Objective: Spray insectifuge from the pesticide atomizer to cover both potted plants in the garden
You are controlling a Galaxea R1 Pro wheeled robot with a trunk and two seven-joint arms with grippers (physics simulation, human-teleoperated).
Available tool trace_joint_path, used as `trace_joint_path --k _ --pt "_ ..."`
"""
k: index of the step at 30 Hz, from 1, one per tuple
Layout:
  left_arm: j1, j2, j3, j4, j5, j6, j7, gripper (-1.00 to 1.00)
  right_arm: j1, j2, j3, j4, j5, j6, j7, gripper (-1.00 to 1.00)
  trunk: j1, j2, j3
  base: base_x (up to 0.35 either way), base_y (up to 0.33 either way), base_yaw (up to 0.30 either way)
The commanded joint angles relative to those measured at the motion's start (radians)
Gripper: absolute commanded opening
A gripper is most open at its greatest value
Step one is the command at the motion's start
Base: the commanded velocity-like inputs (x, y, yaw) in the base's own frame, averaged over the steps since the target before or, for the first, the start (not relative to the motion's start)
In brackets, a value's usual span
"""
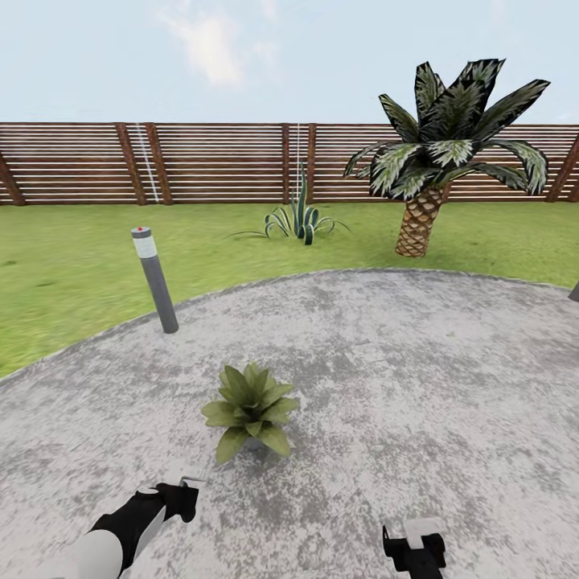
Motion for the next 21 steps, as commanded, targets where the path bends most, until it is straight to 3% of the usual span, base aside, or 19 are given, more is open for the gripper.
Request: trace_joint_path --k 1,11,16,21 --pt "0.000 0.000 0.008 -0.002 -0.010 0.006 -0.006 -1.00 -0.001 0.001 -0.006 0.001 0.011 -0.003 -0.004 1.00 0.000 0.000 -0.001 0.000 0.000 0.000" --pt "0.005 -0.001 0.018 -0.049 -0.005 0.007 -0.005 -1.00 -0.001 0.001 -0.006 0.000 0.011 -0.004 -0.004 1.00 0.000 0.000 -0.001 0.000 0.000 0.197" --pt "0.005 -0.002 0.008 -0.052 -0.008 0.006 -0.007 -1.00 -0.001 -0.002 -0.006 0.001 0.012 -0.003 -0.004 1.00 0.000 0.000 -0.001 0.021 0.000 0.020" --pt "0.005 -0.004 0.006 -0.052 -0.009 0.005 -0.007 -1.00 -0.001 -0.002 -0.006 0.003 0.012 -0.003 -0.004 1.00 0.000 0.000 -0.001 0.241 0.000 0.000"
